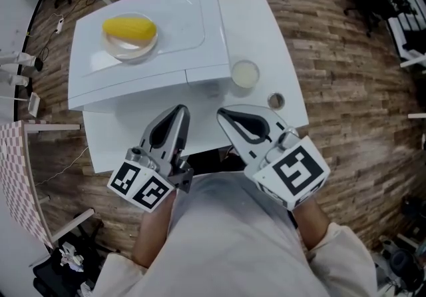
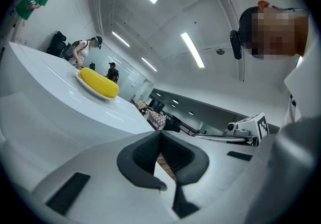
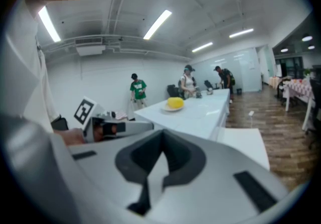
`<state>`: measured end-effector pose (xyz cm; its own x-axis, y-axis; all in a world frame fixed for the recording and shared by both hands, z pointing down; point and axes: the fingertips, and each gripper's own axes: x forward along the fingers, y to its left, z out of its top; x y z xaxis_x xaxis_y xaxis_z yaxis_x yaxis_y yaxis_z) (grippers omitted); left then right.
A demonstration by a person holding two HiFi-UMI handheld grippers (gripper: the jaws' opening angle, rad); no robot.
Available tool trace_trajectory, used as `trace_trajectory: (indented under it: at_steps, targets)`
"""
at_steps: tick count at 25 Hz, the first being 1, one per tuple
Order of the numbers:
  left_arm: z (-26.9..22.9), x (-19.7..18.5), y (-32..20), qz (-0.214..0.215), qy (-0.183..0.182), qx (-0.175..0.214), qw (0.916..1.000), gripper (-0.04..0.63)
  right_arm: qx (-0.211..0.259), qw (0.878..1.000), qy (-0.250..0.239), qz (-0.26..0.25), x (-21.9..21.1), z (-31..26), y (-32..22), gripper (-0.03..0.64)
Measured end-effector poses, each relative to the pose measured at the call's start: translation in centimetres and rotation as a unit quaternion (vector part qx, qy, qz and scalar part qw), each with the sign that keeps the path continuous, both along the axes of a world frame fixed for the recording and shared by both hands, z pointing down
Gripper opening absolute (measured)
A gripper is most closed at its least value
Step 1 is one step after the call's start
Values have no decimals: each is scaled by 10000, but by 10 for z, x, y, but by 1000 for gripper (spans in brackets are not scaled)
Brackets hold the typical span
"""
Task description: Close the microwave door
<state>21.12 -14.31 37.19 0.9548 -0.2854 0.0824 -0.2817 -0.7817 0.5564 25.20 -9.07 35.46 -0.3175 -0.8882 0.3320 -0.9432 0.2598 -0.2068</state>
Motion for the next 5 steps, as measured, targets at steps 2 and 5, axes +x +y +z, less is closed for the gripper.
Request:
trace_trajectory:
  at_steps: [2, 5]
  targets:
    - [-1, 0, 3, 2, -5, 18, 10000, 18, -1, 10000, -16, 14, 0, 0, 3, 23]
    - [-1, 1, 7, 20, -11, 14, 10000, 18, -16, 10000, -36, 58, 1, 0, 7, 23]
